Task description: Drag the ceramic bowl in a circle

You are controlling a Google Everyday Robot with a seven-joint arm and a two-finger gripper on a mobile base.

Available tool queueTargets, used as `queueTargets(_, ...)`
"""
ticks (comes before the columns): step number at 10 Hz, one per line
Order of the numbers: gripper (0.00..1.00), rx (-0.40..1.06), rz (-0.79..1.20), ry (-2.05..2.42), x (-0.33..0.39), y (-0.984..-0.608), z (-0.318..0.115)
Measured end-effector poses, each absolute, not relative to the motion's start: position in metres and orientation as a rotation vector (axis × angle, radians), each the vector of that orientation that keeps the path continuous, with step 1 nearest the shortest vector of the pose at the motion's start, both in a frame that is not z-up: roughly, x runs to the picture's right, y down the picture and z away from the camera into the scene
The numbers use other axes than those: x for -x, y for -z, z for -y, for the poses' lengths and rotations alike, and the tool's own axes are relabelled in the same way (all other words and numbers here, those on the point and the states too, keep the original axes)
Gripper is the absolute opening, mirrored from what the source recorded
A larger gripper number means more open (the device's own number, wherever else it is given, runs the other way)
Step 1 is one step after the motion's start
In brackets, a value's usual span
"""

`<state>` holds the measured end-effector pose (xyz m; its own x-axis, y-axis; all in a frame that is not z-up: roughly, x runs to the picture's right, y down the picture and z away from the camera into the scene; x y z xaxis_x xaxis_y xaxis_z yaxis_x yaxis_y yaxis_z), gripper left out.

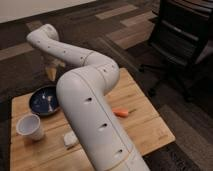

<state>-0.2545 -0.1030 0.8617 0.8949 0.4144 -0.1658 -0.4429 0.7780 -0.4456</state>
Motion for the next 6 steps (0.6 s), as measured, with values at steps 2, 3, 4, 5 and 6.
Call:
queueTargets(2, 0.65, 0.483, -0.13, -0.591, 0.199, -0.853, 0.103)
queueTargets(3, 0.65, 0.473, -0.153, -0.643, 0.182, -0.843, 0.094)
queueTargets(4, 0.65, 0.458, -0.17, -0.695, 0.17, -0.826, 0.081)
queueTargets(5, 0.65, 0.446, -0.175, -0.723, 0.17, -0.81, 0.067)
queueTargets(6, 0.65, 0.429, -0.182, -0.753, 0.172, -0.788, 0.047)
